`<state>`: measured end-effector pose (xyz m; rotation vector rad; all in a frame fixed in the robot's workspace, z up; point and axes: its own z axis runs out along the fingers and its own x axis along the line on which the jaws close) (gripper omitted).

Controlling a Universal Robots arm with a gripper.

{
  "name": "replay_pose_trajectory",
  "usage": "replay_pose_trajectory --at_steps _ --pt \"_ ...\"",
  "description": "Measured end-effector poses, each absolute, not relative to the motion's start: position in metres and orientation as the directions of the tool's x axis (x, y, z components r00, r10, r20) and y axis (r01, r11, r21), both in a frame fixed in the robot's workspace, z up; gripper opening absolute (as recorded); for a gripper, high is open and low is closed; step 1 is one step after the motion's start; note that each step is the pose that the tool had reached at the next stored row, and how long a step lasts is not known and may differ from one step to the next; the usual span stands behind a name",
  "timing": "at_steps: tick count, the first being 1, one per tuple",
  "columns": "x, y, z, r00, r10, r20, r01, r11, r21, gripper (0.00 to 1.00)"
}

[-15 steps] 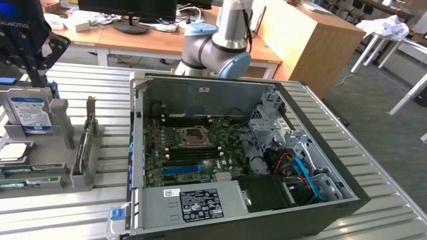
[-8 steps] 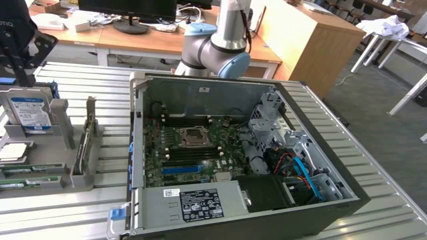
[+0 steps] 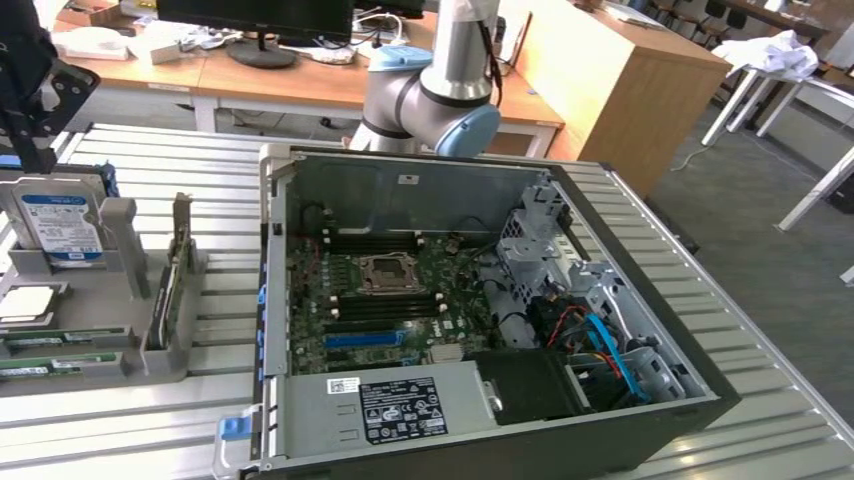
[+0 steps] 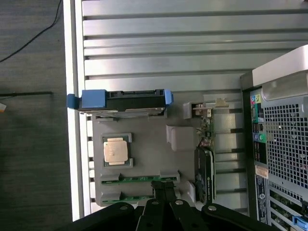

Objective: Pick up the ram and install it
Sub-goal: 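Reach for the ram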

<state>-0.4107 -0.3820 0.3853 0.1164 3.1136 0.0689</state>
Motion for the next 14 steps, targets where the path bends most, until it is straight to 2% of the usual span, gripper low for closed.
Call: replay_pose_trajectory --at_steps 14 --pt "-0.4114 -0.3852 0.3859 -0.997 0.075 -0.023 0.074 0.996 0.045 0.11"
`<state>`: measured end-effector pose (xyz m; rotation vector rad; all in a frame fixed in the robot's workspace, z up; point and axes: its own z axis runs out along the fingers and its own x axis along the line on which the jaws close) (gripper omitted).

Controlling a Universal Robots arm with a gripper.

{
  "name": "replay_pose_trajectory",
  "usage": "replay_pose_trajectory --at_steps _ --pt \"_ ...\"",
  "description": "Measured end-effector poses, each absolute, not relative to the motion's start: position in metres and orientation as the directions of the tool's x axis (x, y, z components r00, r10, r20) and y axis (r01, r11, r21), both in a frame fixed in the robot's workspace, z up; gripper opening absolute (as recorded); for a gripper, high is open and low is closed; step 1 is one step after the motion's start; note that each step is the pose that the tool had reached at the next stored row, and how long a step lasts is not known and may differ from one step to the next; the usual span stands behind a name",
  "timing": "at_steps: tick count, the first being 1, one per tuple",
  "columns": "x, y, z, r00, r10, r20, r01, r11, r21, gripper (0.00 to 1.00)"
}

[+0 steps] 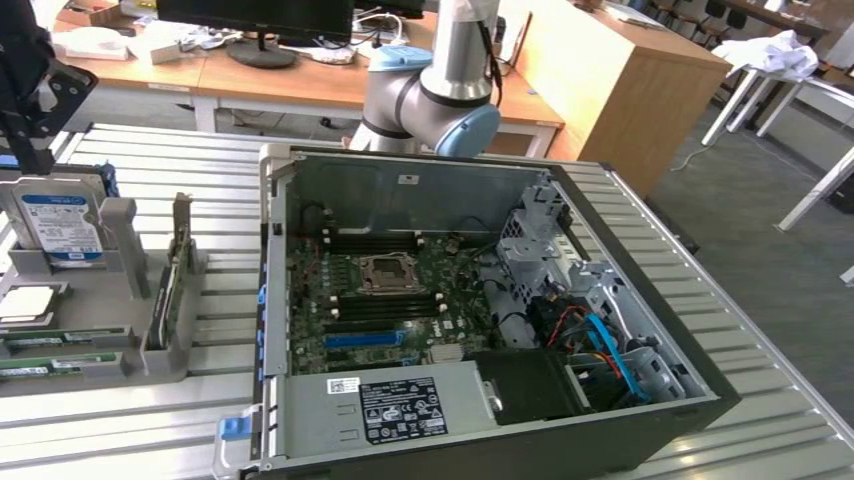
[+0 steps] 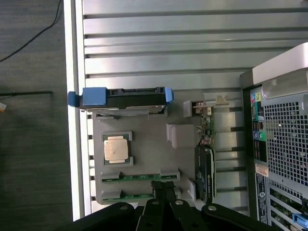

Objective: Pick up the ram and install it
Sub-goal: 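Reach for the ram, then pick up the ram and move it above insertion slot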

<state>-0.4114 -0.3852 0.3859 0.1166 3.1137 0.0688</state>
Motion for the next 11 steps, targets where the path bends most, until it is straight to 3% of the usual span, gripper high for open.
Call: replay_pose_trajectory --at_steps 11 --pt "-0.4114 -0.3876 0.3859 -0.997 0.075 -0.023 0.074 0.996 0.045 0.11"
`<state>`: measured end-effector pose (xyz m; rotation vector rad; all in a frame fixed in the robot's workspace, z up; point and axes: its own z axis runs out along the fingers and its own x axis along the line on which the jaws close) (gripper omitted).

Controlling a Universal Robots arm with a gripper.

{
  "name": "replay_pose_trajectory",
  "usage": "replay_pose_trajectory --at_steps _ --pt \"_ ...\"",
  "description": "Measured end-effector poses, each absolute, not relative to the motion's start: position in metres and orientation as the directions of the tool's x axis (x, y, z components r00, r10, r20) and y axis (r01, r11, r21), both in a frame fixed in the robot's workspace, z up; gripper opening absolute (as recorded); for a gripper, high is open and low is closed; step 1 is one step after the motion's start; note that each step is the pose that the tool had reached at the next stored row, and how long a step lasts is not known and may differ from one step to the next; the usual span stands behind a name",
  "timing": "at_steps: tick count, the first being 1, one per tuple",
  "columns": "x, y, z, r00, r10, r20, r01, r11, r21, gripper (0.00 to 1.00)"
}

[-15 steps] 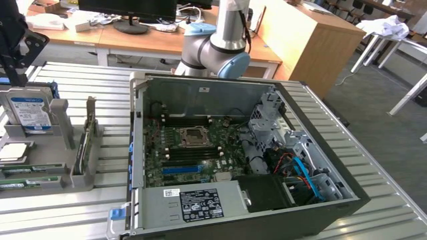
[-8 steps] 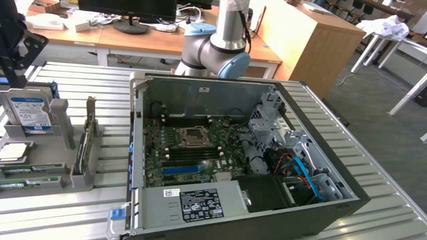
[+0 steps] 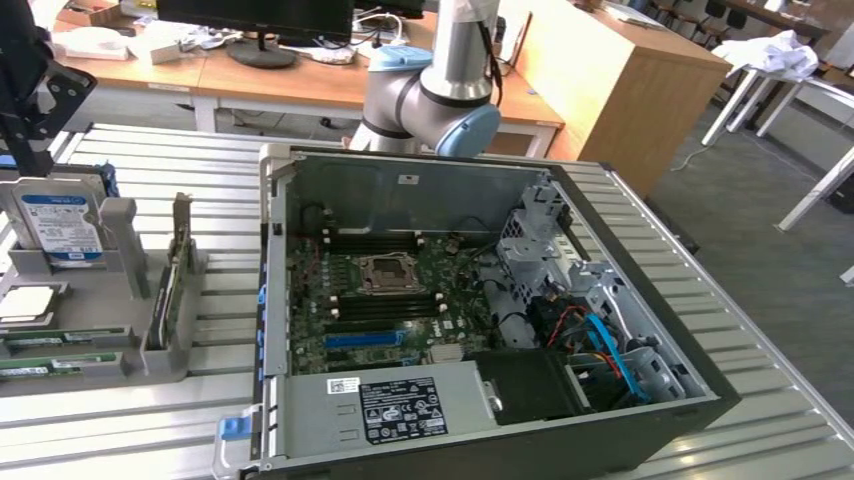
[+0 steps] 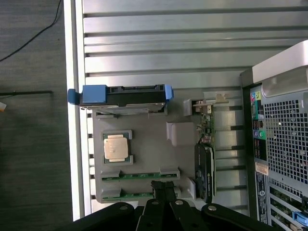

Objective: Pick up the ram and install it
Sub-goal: 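Pick up the ram and move it above insertion slot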

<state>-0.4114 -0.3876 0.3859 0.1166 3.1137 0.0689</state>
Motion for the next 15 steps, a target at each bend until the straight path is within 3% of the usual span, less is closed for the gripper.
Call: replay_pose_trajectory --at_steps 15 --pt "-0.4116 -0.3876 0.3859 -1.000 0.007 -0.023 0.006 0.999 0.044 0.11"
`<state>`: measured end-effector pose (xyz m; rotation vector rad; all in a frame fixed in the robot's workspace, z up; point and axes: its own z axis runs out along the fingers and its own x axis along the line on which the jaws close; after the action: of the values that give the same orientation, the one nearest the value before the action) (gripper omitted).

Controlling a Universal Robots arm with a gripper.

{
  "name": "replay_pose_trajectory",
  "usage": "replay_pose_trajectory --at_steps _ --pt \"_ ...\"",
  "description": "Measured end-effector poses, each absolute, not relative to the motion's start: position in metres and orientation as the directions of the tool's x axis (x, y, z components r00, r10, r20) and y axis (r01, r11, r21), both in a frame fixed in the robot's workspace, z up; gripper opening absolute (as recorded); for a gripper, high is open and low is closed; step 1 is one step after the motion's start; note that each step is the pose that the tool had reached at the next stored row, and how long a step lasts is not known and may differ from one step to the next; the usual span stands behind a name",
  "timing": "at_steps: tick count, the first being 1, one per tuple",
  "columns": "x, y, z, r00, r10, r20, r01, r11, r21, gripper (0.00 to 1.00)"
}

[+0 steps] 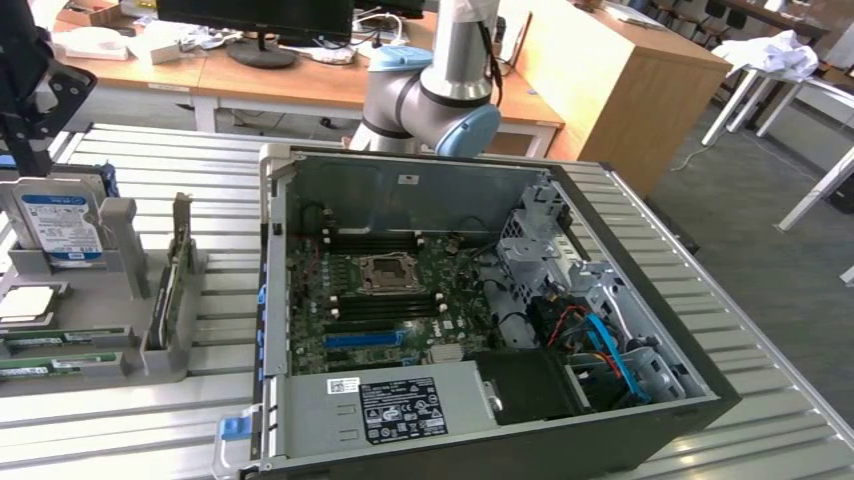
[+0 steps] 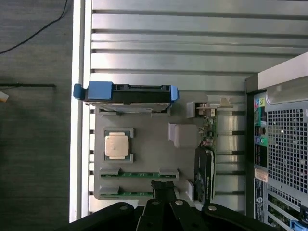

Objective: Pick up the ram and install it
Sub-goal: 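Pick up the ram and move it above insertion slot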

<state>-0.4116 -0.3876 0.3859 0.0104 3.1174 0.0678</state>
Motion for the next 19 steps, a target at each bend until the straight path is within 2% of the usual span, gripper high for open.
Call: replay_pose_trajectory --at_steps 19 --pt "-0.4117 -0.3876 0.3859 -0.951 -0.307 -0.023 -0.308 0.951 0.038 0.11"
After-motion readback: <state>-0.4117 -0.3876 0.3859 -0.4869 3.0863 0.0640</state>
